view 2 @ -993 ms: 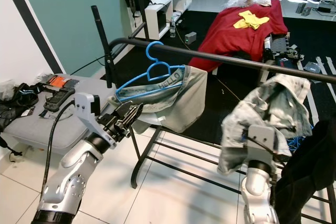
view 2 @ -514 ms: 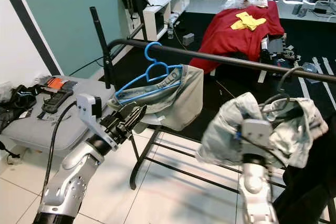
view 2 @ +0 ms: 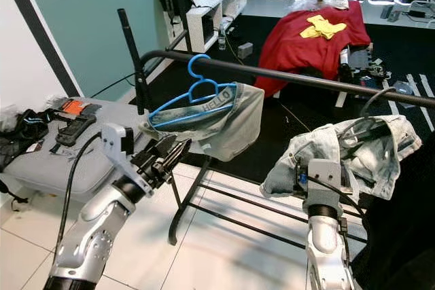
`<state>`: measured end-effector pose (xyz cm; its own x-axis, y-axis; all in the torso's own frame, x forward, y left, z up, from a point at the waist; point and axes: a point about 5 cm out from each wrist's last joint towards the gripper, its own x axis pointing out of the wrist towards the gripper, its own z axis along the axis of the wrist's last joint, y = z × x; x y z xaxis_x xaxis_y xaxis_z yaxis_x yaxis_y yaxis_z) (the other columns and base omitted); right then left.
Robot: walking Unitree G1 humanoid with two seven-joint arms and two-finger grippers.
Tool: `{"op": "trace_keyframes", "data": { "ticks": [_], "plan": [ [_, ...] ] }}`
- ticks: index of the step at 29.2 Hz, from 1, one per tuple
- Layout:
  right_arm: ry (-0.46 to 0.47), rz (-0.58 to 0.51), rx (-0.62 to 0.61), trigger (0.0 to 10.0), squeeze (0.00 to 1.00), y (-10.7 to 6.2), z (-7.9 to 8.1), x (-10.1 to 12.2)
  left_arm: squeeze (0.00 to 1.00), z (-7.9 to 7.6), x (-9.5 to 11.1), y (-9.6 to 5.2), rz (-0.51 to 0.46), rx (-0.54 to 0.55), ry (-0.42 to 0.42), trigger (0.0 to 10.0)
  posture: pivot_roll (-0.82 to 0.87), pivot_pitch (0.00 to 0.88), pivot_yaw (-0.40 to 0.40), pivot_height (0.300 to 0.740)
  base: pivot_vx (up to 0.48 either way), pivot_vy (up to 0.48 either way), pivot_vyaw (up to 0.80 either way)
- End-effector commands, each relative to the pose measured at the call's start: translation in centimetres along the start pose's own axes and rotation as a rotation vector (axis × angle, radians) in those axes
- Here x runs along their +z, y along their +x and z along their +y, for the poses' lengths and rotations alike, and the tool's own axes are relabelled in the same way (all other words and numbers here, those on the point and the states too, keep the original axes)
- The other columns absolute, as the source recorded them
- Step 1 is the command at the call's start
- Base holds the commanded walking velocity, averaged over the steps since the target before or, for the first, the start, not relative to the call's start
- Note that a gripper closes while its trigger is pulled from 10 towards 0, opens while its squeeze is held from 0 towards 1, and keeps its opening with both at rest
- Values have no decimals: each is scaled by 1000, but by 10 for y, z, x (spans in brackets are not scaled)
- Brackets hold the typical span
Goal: Hang hanger
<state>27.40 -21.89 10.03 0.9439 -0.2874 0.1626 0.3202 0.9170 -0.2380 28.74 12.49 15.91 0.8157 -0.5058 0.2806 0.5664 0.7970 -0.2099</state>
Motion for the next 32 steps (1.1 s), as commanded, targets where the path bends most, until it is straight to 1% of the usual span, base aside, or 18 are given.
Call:
{"op": "trace_keyframes", "data": {
  "ticks": [1,4,8,10,12,14,15,17,20,22,23,24,25,27,28,29,30,32],
  "plan": [
    [-28,-53,-72,10000,0,-6,-8,6,0,0,1,-4,13,-10,26,10000,-96,28,19,740,0,0,0],
    [0,-89,-115,10000,0,-18,-16,11,0,-1,1,-5,15,-19,25,10000,-92,34,23,740,0,0,0],
    [35,-106,-98,10000,0,-29,-18,14,0,-2,2,-6,15,-22,24,10000,-90,37,27,740,0,0,0],
    [35,-106,-98,10000,0,-29,-18,14,0,-2,2,-6,15,-22,24,10000,-90,37,27,740,0,0,0],
    [42,-109,-89,10000,0,-37,-21,16,0,-2,3,-5,16,-23,23,10000,-92,44,35,740,0,0,0],
    [38,-132,-66,10000,0,-56,-26,24,0,-2,3,-5,19,-25,17,10000,-95,49,46,740,0,0,0],
    [38,-132,-66,10000,0,-56,-26,24,0,-2,3,-5,19,-25,17,10000,-95,49,46,740,0,0,0],
    [30,-231,14,10000,0,-67,-25,42,0,2,3,-5,7,11,23,10000,-95,51,52,740,0,0,0],
    [29,-269,47,10000,0,-69,-24,49,0,4,4,-4,-1,32,26,10000,-95,51,52,740,0,0,0],
    [60,-338,207,10000,0,-65,-11,60,0,20,9,-3,-37,172,69,10000,-99,53,64,740,0,0,0],
    [60,-338,207,10000,0,-65,-11,60,0,20,9,-3,-37,172,69,10000,-99,53,64,740,0,0,0],
    [83,-322,307,10000,0,-61,-2,59,0,30,10,-3,-47,255,101,10000,-101,53,65,740,0,0,0],
    [96,-238,424,10000,0,-53,11,49,0,40,11,-4,-51,337,130,10000,-107,48,66,740,0,0,0],
    [101,50,597,10000,0,-38,33,12,0,52,9,-6,-13,400,206,10000,-99,41,61,740,0,0,0],
    [101,50,597,10000,0,-38,33,12,0,52,9,-6,-13,400,206,10000,-99,41,61,740,0,0,0],
    [93,136,641,10000,0,-35,38,-1,0,54,7,-6,9,409,232,10000,-94,42,56,740,0,0,0],
    [93,136,641,10000,0,-35,38,-1,0,54,7,-6,9,409,232,10000,-94,42,56,740,0,0,0],
    [123,233,681,10000,0,-30,46,-17,0,60,-5,-14,76,472,243,10000,-77,45,33,740,0,0,0]
  ]
}}
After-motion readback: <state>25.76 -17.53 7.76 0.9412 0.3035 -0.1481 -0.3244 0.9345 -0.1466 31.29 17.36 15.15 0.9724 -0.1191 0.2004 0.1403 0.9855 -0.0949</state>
